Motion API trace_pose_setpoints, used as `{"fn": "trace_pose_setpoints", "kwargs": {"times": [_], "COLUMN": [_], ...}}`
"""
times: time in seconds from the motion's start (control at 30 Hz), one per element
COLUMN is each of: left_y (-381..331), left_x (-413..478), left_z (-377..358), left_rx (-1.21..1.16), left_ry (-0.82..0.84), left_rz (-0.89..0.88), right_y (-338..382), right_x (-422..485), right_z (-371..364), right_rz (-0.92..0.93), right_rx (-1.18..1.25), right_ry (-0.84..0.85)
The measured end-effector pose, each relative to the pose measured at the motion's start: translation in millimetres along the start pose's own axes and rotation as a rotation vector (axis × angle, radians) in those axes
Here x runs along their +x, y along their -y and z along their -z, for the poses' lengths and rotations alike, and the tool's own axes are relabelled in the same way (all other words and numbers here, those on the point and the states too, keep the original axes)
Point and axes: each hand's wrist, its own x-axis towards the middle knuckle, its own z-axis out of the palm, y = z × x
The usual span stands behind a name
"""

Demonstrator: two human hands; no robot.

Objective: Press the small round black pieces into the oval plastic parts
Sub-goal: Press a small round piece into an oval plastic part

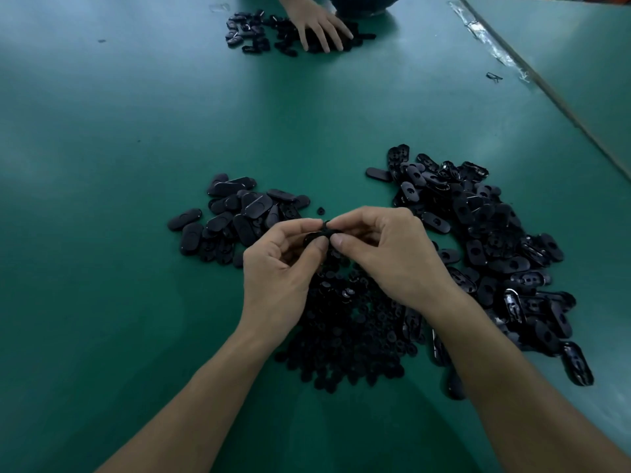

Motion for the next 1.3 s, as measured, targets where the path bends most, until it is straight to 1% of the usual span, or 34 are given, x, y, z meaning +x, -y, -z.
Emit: {"fn": "trace_pose_setpoints", "kwargs": {"times": [0.2,0.37,0.57,0.8,0.87,1.1,1.3], "left_y": [-0.2,-1.0,-2.4,-2.0,-2.4,-3.5,-1.7], "left_x": [0.0,-0.6,-0.3,-0.7,-0.4,-0.3,-1.7], "left_z": [0.1,0.2,-2.0,-0.6,-0.1,0.3,-0.2], "left_rx": [-0.033,-0.03,-0.061,-0.05,-0.081,-0.094,-0.073], "left_ry": [-0.011,0.005,-0.011,-0.036,-0.047,-0.018,-0.035], "left_rz": [0.019,0.02,0.015,0.015,0.024,0.023,0.018], "right_y": [-2.8,-4.0,-2.5,-0.8,0.5,2.1,-1.3], "right_x": [3.9,2.5,4.1,3.7,3.9,6.4,6.3], "right_z": [2.0,-3.7,-7.7,-0.8,0.3,0.2,5.1], "right_rz": [0.015,0.024,-0.009,-0.016,-0.01,-0.039,-0.025], "right_rx": [0.02,0.011,0.039,0.055,0.053,0.078,0.031], "right_ry": [0.012,-0.012,-0.053,-0.023,-0.021,-0.013,0.029]}}
